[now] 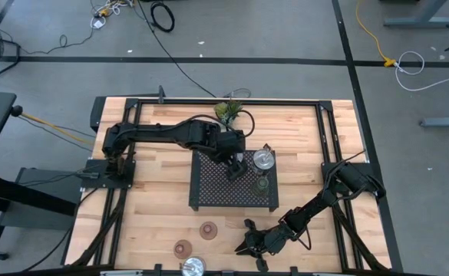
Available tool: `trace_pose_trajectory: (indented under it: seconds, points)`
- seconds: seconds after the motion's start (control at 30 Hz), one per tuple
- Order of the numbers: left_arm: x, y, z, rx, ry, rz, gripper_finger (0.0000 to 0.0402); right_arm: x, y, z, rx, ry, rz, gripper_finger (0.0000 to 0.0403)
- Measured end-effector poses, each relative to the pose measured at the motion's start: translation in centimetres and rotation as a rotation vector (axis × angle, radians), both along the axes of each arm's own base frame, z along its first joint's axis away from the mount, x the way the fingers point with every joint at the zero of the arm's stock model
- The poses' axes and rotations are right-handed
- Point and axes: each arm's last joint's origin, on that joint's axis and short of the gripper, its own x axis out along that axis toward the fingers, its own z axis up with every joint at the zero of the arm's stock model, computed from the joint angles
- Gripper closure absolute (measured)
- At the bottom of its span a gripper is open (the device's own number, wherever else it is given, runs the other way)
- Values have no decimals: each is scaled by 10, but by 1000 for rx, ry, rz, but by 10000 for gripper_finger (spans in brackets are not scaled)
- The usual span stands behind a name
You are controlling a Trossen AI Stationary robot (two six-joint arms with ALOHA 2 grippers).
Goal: Pick & Place candle stick holders
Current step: Put the left silver scented candle on the black shelf aligned with the other silver scented candle
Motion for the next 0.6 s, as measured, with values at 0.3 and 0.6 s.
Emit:
trace_pose_trajectory:
  seconds: [0.3, 0.6]
  points:
    - [3, 1, 0, 1, -25, 0, 24, 0, 0, 0, 0, 0, 0, 356]
    - [2, 3, 1, 37, -22, -77, 7, 0, 0, 0, 0, 0, 1, 356]
